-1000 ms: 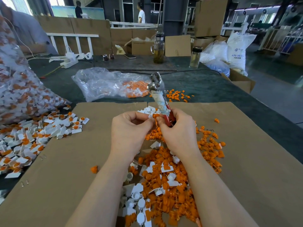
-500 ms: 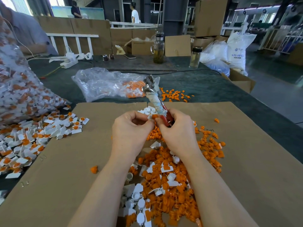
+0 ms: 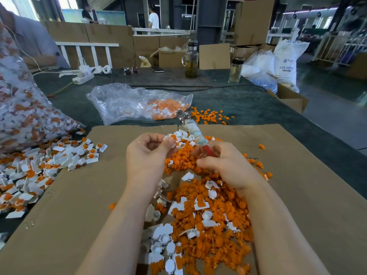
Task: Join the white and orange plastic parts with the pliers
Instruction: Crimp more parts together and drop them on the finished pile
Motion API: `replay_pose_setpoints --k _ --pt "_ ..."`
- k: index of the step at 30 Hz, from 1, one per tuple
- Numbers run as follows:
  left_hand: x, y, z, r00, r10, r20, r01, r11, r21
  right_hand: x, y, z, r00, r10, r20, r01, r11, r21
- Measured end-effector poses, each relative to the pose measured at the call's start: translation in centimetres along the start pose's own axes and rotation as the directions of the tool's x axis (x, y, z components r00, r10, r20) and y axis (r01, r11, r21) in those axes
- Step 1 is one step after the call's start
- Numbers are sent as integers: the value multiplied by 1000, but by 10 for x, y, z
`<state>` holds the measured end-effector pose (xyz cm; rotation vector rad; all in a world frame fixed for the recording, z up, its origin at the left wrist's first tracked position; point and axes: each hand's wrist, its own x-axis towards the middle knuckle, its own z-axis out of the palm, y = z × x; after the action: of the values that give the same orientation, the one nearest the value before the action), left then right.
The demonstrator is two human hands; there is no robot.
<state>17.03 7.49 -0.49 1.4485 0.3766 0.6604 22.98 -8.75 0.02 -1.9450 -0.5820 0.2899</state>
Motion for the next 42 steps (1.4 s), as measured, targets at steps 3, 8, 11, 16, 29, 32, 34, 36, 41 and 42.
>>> replay_pose_setpoints --k 3,8,11,16,29,32,34,36,41,42 --pt "1 1 -3 1000 -3 18 4 996 -87 -2 1 -3 995 28 95 -23 998 -53" --pt "3 1 -6 999 28 26 -26 996 -82 -5 -1 -5 983 50 175 -33 994 -100" --pt "3 1 -7 999 33 29 -30 996 -82 -7 -3 -7 978 64 197 -45 994 -99" --pt "4 1 -8 998 37 41 -34 997 -73 -6 -1 -9 973 78 217 -50 990 -133" --pt "4 4 -10 999 -2 50 8 992 -128 -2 -2 0 978 13 207 39 969 -246" --pt "5 4 -11 999 -11 37 16 991 -135 0 -2 2 983 -3 182 53 961 -270" --pt "5 4 -11 999 -20 38 25 990 -136 0 -2 3 983 -1 183 52 960 -276" --pt "5 5 -11 998 -47 45 53 986 -160 0 -3 3 983 8 186 43 962 -271" --pt "11 3 -17 967 -253 -17 236 922 -307 3 1 10 995 -15 95 42 956 -291" --pt "14 2 -20 946 -321 -52 281 887 -366 5 3 10 999 -23 47 36 950 -310"
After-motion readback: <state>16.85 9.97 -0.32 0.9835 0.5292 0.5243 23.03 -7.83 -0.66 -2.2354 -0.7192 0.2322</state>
